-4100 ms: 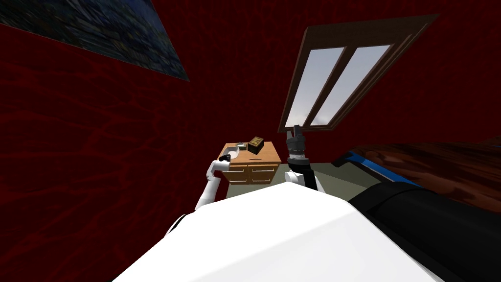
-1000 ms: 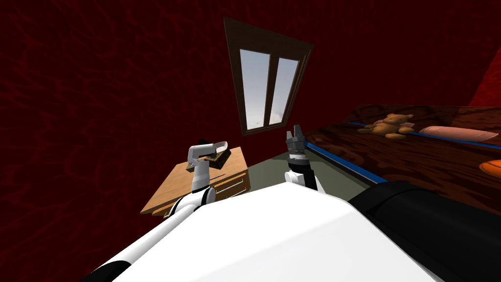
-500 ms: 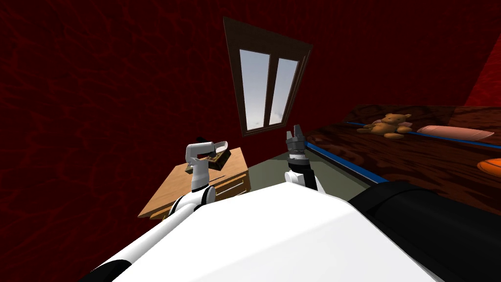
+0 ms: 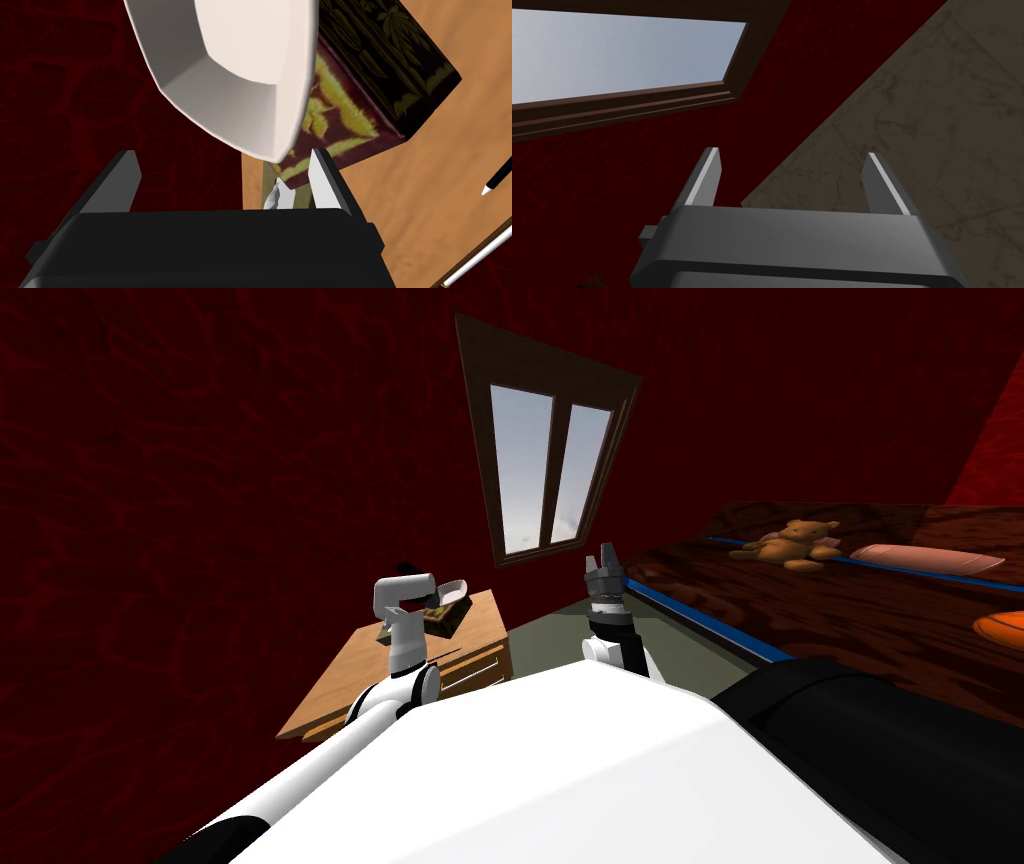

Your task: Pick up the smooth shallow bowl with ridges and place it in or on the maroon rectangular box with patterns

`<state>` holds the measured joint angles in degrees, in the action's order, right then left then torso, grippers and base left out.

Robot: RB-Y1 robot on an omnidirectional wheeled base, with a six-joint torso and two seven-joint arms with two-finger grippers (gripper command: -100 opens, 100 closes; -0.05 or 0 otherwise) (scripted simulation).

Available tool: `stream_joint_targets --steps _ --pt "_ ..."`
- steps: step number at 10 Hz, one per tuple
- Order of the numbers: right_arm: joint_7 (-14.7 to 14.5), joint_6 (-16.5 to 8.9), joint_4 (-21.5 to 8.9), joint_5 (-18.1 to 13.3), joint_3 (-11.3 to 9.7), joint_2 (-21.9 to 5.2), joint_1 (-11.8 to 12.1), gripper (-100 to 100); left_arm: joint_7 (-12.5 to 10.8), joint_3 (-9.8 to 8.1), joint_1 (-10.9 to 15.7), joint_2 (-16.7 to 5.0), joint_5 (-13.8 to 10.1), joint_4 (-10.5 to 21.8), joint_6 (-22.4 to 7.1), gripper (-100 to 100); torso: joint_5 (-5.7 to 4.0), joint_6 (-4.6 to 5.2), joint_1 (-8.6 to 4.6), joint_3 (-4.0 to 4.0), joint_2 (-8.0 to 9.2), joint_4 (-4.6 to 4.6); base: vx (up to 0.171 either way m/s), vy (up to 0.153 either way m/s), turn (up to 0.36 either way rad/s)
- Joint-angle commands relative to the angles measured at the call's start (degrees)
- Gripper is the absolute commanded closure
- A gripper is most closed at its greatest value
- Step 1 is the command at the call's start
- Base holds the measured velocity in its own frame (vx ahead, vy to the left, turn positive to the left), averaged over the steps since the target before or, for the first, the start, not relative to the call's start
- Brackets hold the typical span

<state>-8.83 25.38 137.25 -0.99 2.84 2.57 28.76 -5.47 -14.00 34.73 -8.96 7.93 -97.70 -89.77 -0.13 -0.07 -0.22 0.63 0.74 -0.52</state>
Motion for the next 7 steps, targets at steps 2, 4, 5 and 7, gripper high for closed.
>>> stream_joint_targets --steps 2,4,5,7 --pt "0.0 0.0 0.0 0.0 0.0 0.0 0.0 0 0.01 0.0 0.02 0.0 0.01 -0.06 -0.21 0 0.0 0.0 0.0 0.01 0.02 0.0 0.0 0.0 0.0" --pt "0.0 0.0 0.0 0.0 0.0 0.0 0.0 0 0.01 0.0 0.02 0.0 0.01 -0.05 -0.19 0 0.0 0.0 0.0 0.01 0.02 0.0 0.0 0.0 0.0" --pt "0.0 0.0 0.0 0.0 0.0 0.0 0.0 0 0.01 0.0 0.02 0.0 0.01 -0.05 -0.19 0 0.0 0.0 0.0 0.01 0.02 0.0 0.0 0.0 0.0" --pt "0.0 0.0 0.0 0.0 0.0 0.0 0.0 0 0.01 0.0 0.02 0.0 0.01 -0.05 -0.19 0 0.0 0.0 0.0 0.01 0.02 0.0 0.0 0.0 0.0"
